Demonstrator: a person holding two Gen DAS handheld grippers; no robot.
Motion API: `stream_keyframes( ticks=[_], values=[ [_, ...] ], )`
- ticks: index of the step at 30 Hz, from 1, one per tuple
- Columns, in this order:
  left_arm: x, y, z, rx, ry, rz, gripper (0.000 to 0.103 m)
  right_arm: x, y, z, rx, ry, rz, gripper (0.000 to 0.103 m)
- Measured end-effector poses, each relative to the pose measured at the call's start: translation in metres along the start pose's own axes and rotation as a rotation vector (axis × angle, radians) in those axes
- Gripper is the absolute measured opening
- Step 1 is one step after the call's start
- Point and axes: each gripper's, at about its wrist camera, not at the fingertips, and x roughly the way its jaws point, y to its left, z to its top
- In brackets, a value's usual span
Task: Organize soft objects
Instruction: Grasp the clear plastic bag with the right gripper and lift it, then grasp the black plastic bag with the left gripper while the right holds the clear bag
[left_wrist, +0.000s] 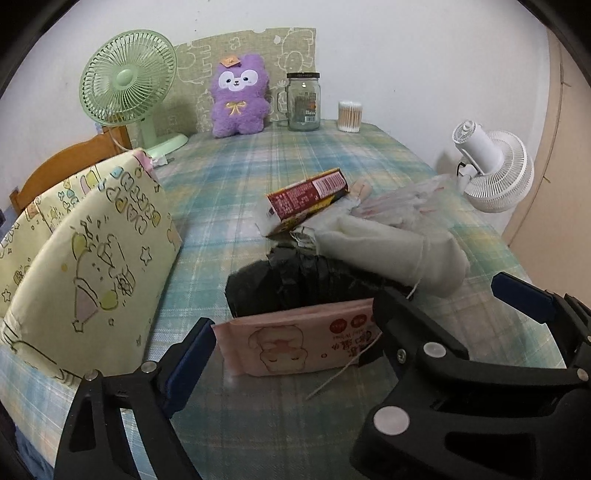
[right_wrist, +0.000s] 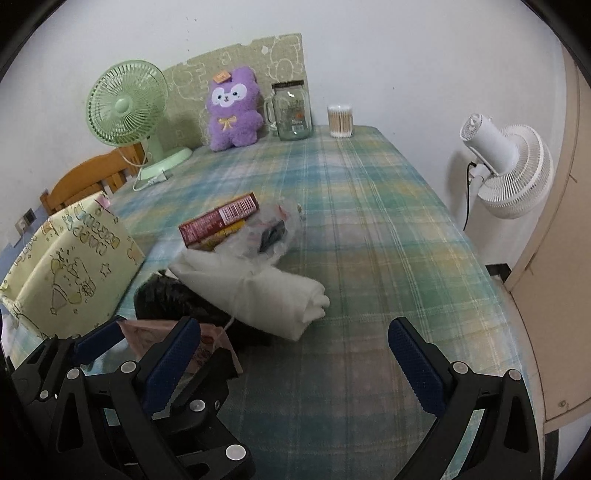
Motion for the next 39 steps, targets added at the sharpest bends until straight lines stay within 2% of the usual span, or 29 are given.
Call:
stream_keyframes(
  ticks=[11,13,14,16,20,22,23,25,27,28,30,37,39],
  values=[
    [-0.017,0.004,0.022,-0.001,-0.073,0.006,0.093,-0.01,0.011,0.026,-0.03,-0.082,0.015,0.102],
    [-0.016,0.006,0.026,-0.01,-0.076,0.009,0.093,-0.01,0.014,0.031,-0.04,-0.098,0.01,0.095],
    [-0.015,0.007,0.028,-0.013,-0.076,0.012,0.093,-0.009,0.015,0.033,-0.043,-0.108,0.005,0.088],
    [-0.013,0.008,0.031,-0.017,-0.074,0.02,0.092,-0.004,0.016,0.038,-0.048,-0.099,0.004,0.087],
    [-0.01,0.01,0.037,-0.02,-0.084,0.025,0.093,0.005,0.015,0.046,-0.031,-0.082,0.019,0.072],
    [-0.007,0.011,0.039,-0.018,-0.081,0.031,0.093,0.011,0.016,0.048,-0.036,-0.06,0.023,0.061],
    [-0.005,0.011,0.039,-0.016,-0.078,0.03,0.093,0.015,0.017,0.048,-0.04,-0.041,0.021,0.051],
    [-0.001,0.011,0.038,-0.011,-0.068,0.019,0.093,0.018,0.017,0.046,-0.045,-0.026,0.024,0.044],
    [0.0,0.012,0.034,-0.015,-0.063,0.015,0.094,0.019,0.017,0.042,-0.05,-0.025,0.011,0.03],
    [0.002,0.011,0.033,-0.01,-0.061,0.013,0.094,0.02,0.016,0.04,-0.049,-0.025,0.008,0.026],
    [0.004,0.007,0.031,0.005,-0.058,0.011,0.094,0.02,0.013,0.036,-0.041,-0.021,0.005,0.023],
    [0.012,-0.002,0.022,0.021,0.015,-0.063,0.09,0.015,0.002,0.024,-0.024,-0.019,-0.034,0.022],
    [0.01,-0.005,0.02,0.029,0.016,-0.065,0.086,0.013,0.001,0.021,-0.022,-0.022,-0.037,0.023]
  ],
)
